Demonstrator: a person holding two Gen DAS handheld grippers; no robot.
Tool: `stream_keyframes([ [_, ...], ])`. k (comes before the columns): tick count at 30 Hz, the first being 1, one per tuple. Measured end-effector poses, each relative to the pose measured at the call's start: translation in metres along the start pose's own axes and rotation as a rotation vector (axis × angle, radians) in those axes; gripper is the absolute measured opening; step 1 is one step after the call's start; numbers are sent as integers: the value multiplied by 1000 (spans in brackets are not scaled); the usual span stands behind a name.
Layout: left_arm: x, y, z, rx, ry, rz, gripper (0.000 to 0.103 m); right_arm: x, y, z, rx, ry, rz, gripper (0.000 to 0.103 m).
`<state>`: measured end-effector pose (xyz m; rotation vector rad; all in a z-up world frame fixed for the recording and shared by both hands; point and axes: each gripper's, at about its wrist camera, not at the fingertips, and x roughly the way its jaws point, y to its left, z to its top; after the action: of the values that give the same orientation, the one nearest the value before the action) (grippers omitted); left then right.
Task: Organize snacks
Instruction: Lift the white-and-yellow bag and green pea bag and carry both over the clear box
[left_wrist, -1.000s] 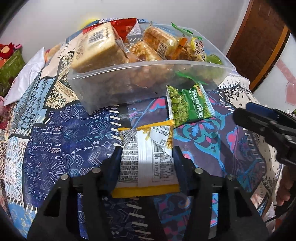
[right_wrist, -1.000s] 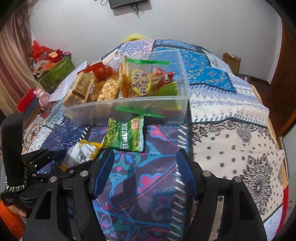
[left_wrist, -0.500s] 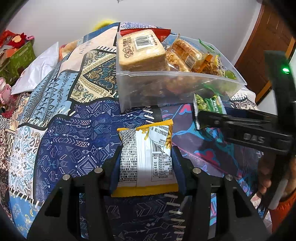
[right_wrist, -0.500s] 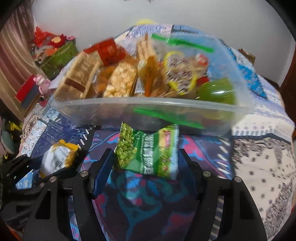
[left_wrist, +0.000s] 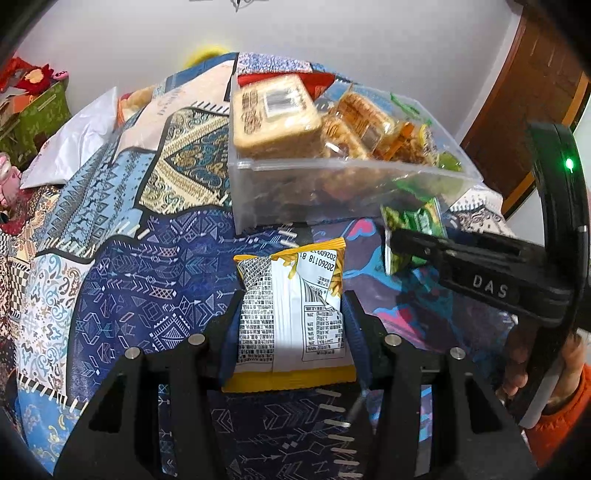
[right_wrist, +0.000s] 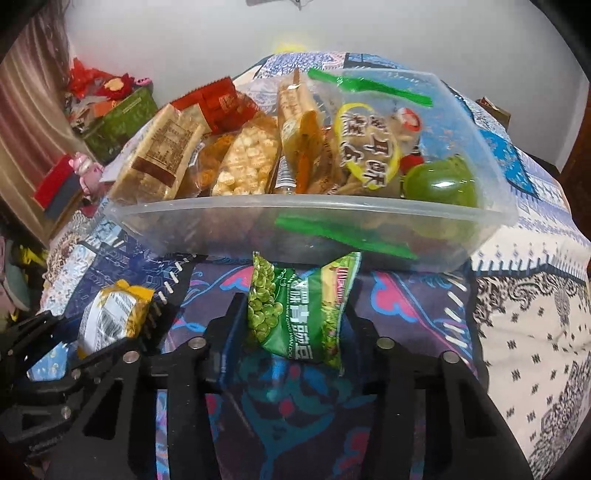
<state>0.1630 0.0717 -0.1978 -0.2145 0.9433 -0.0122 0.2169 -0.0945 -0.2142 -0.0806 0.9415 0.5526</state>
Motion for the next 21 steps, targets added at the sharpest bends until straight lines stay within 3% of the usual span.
stream_keyframes([
  [9, -29, -16, 21, 17, -85, -10, 51, -26, -1, 1, -6, -66, -5, 34],
  [21, -46, -36, 62, 31, -179, -33, 51, -69, -13, 25, 10, -220, -13, 34],
])
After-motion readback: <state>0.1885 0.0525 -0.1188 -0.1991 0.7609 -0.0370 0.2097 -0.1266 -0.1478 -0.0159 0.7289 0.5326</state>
